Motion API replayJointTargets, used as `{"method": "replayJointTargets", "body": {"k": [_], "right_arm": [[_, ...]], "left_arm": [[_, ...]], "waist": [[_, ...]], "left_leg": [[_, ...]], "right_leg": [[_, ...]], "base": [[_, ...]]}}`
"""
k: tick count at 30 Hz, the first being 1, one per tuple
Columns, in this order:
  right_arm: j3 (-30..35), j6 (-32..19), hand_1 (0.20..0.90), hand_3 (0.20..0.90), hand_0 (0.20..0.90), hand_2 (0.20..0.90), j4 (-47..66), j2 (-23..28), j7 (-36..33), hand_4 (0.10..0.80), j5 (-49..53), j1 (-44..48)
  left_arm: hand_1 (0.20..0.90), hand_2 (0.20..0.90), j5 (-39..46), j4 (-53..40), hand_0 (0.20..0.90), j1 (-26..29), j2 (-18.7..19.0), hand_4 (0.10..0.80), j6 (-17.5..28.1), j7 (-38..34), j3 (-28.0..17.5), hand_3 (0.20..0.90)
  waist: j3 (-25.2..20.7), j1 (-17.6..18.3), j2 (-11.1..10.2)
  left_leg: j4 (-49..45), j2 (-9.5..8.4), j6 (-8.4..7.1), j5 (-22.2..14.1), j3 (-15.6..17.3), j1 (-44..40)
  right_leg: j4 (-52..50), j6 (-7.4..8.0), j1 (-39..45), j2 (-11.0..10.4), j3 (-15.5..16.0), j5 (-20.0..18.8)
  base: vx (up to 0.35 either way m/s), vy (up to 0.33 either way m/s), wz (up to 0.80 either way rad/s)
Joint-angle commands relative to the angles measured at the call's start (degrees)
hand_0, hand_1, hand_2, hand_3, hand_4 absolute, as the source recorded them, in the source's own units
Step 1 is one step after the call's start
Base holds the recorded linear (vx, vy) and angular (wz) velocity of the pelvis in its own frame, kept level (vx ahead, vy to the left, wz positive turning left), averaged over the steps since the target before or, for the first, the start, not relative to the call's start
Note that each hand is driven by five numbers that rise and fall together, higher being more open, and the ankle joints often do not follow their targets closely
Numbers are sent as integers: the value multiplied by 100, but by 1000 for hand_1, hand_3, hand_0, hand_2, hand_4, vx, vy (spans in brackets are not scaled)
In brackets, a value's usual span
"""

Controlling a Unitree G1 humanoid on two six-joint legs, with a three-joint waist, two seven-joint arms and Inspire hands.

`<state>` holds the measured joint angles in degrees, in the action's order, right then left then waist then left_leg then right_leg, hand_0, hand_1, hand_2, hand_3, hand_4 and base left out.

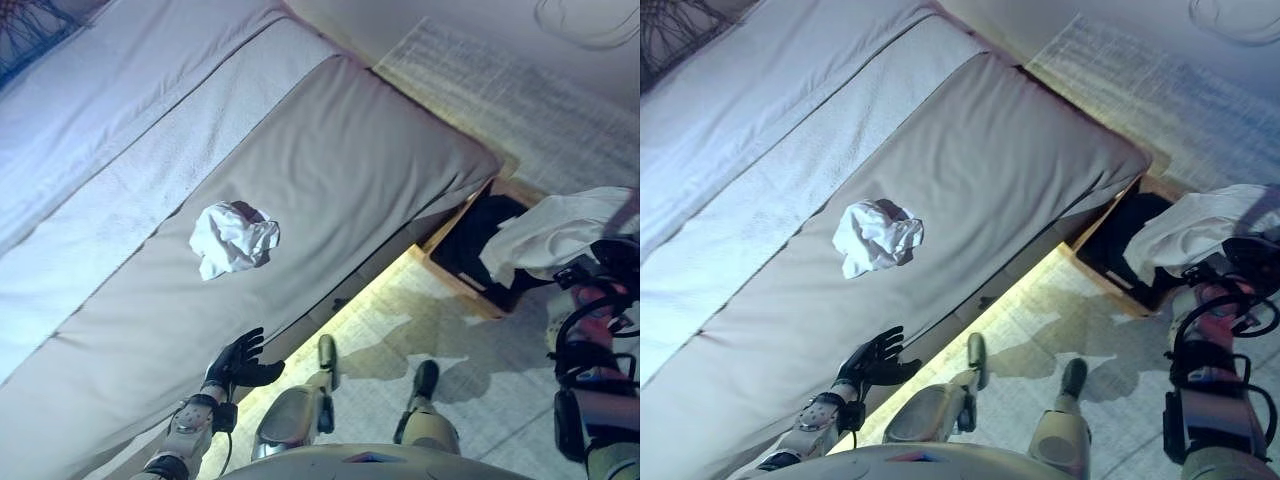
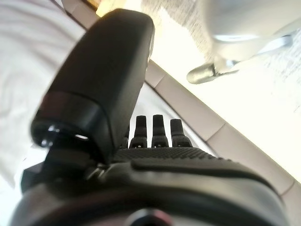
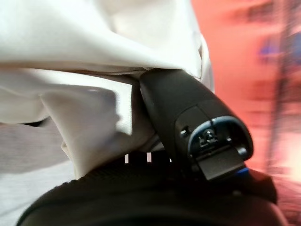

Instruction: Pick up the clothes from the bed and place them into the basket

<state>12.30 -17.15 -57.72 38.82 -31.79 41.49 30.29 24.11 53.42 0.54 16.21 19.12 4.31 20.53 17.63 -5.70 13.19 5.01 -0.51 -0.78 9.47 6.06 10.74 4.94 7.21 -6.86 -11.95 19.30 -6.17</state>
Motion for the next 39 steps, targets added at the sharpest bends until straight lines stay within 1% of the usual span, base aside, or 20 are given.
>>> {"method": "replayJointTargets", "body": {"k": [1, 2, 3, 5, 8, 9, 10, 11, 14, 20, 23, 28, 30, 31, 32, 33, 34, 36, 38, 39], "right_arm": [[-499, -243, 300, 200, 300, 300, 171, 904, 228, 100, 84, 1136], [-615, -136, 300, 200, 300, 300, 137, 992, 190, 100, -3, 1365], [-659, -96, 300, 200, 300, 300, 124, 1025, 172, 100, -31, 1448], [-892, 40, 300, 200, 300, 300, 67, 1160, -53, 100, -383, 1856], [-1217, 372, 300, 200, 300, 300, 9, 1303, -170, 100, -704, 2303], [-1284, 482, 625, 579, 625, 625, -56, 1353, -65, 479, -775, 2404], [-1367, 704, 839, 829, 839, 839, -95, 1418, 93, 729, -832, 2525], [-1434, 860, 900, 900, 900, 900, -131, 1469, 244, 800, -800, 2610], [-1558, 931, 900, 900, 900, 900, -197, 1561, 582, 800, -835, 2770], [-1563, 889, 900, 900, 900, 900, -108, 1546, 438, 800, -1033, 2778], [-1506, 869, 900, 900, 900, 900, -46, 1530, 289, 800, -1080, 2663], [-1309, 736, 900, 900, 900, 900, -53, 1429, 418, 800, -1052, 2372], [-1240, 739, 900, 900, 900, 900, 3, 1313, 541, 800, -1034, 2175], [-1168, 701, 900, 900, 900, 900, 58, 1147, 689, 800, -1040, 1908], [-1149, 698, 900, 900, 900, 900, 73, 1114, 733, 800, -1066, 1851], [-1136, 648, 900, 900, 900, 900, 171, 936, 904, 800, -1081, 1580], [-1121, 646, 900, 900, 900, 900, 204, 891, 961, 800, -1076, 1504], [-1088, 602, 900, 900, 900, 900, 362, 627, 1131, 800, -1122, 1134], [-1128, 534, 900, 900, 900, 900, 611, 179, 1356, 800, -1165, 545], [-1124, 526, 900, 900, 900, 900, 627, 151, 1406, 800, -1174, 502]], "left_arm": [[900, 900, 387, -89, 900, 330, 108, 800, 431, -31, 205, 900], [900, 900, 449, -172, 900, 329, 112, 800, 461, -38, 237, 900], [900, 900, 471, -201, 900, 324, 112, 800, 469, -37, 235, 900], [900, 900, 540, -346, 900, 339, 130, 800, 508, 1, 237, 900], [900, 900, 666, -526, 900, 355, 124, 800, 517, -16, 205, 900], [900, 900, 693, -572, 900, 327, 109, 800, 519, -11, 198, 900], [900, 900, 728, -672, 900, 288, 105, 800, 506, 30, 200, 900], [900, 900, 758, -753, 900, 245, 102, 800, 533, 68, 206, 900], [900, 900, 845, -1039, 900, 104, 146, 800, 600, 170, 206, 900], [900, 900, 911, -1096, 900, -19, 201, 800, 539, 60, 151, 900], [900, 900, 943, -1006, 900, -31, 190, 800, 595, 96, 108, 900], [900, 900, 956, -898, 900, -81, 198, 800, 732, 246, 123, 900], [900, 900, 978, -910, 900, -105, 233, 800, 708, 253, 100, 900], [900, 900, 946, -878, 900, -89, 234, 800, 678, 254, 53, 900], [900, 900, 948, -873, 900, -88, 237, 800, 667, 257, 46, 900], [900, 900, 944, -833, 900, -70, 240, 800, 628, 238, -7, 900], [900, 900, 948, -826, 900, -69, 246, 800, 607, 229, -15, 900], [900, 900, 906, -759, 900, -69, 240, 800, 554, 214, -97, 900], [900, 900, 709, -672, 900, -68, 243, 800, 384, 151, -256, 900], [900, 900, 699, -665, 900, -77, 245, 800, 383, 147, -266, 900]], "waist": [[349, -110, 34], [447, -104, 114], [475, -101, 138], [642, -88, 256], [839, -66, 357], [882, -59, 392], [922, -55, 440], [954, -57, 483], [1021, -84, 574], [1003, -34, 658], [983, -3, 663], [893, 37, 621], [830, 41, 574], [744, 45, 499], [728, 45, 484], [616, 37, 392], [592, 36, 368], [479, 27, 243], [246, -44, -43], [238, -44, -62]], "left_leg": [[-44, -119, -266, -263, -344, 264], [-68, -139, -269, -225, -322, 374], [-80, -144, -272, -210, -308, 416], [-303, -186, -275, -196, -253, 671], [-919, -272, -288, -324, -217, 1139], [-1056, -290, -292, -358, -222, 1234], [-1138, -307, -300, -373, -218, 1303], [-1152, -307, -295, -372, -204, 1343], [-1126, -283, -271, -344, -129, 1432], [-998, -233, -302, -309, -61, 1351], [-931, -211, -309, -307, -31, 1278], [-826, -184, -327, -334, -16, 1066], [-772, -160, -332, -344, -13, 946], [-727, -124, -341, -351, -3, 832], [-714, -116, -344, -351, -2, 806], [-654, -59, -360, -351, 13, 669], [-637, -45, -364, -351, 9, 627], [-631, 24, -393, -369, 6, 493], [-565, 153, -439, -375, 37, 212], [-556, 163, -443, -374, 36, 182]], "right_leg": [[-961, -63, -823, -263, -303, 170], [-1026, -64, -986, -279, -329, 164], [-1062, -65, -1051, -284, -346, 165], [-1305, -99, -1406, -300, -410, 204], [-1933, -206, -1930, -298, -492, 453], [-2053, -234, -2031, -303, -533, 502], [-2121, -265, -2096, -306, -568, 543], [-2168, -287, -2159, -295, -590, 574], [-2257, -318, -2332, -275, -631, 616], [-2274, -334, -2392, -221, -701, 628], [-2245, -337, -2368, -216, -711, 625], [-2109, -332, -2170, -204, -690, 593], [-2064, -339, -2039, -180, -663, 604], [-2023, -342, -1909, -163, -623, 611], [-2010, -342, -1877, -159, -610, 611], [-1931, -351, -1688, -129, -554, 617], [-1905, -353, -1631, -120, -535, 618], [-1842, -367, -1421, -86, -465, 636], [-1569, -377, -899, -31, -245, 601], [-1536, -377, -848, -27, -223, 592]], "base": [[-170, 52, -1], [-144, 45, -3], [-144, 57, -12], [-168, 53, -20], [-113, 45, -15], [-20, 46, 1], [-19, 55, 1], [-21, 54, 4], [-31, 10, 6], [12, 24, -1], [13, 36, -4], [7, 2, -6], [12, -19, -5], [24, -32, -6], [59, -64, -7], [51, -50, -4], [74, -76, -1], [85, -121, 11], [121, -206, 21], [98, -157, 29]]}}
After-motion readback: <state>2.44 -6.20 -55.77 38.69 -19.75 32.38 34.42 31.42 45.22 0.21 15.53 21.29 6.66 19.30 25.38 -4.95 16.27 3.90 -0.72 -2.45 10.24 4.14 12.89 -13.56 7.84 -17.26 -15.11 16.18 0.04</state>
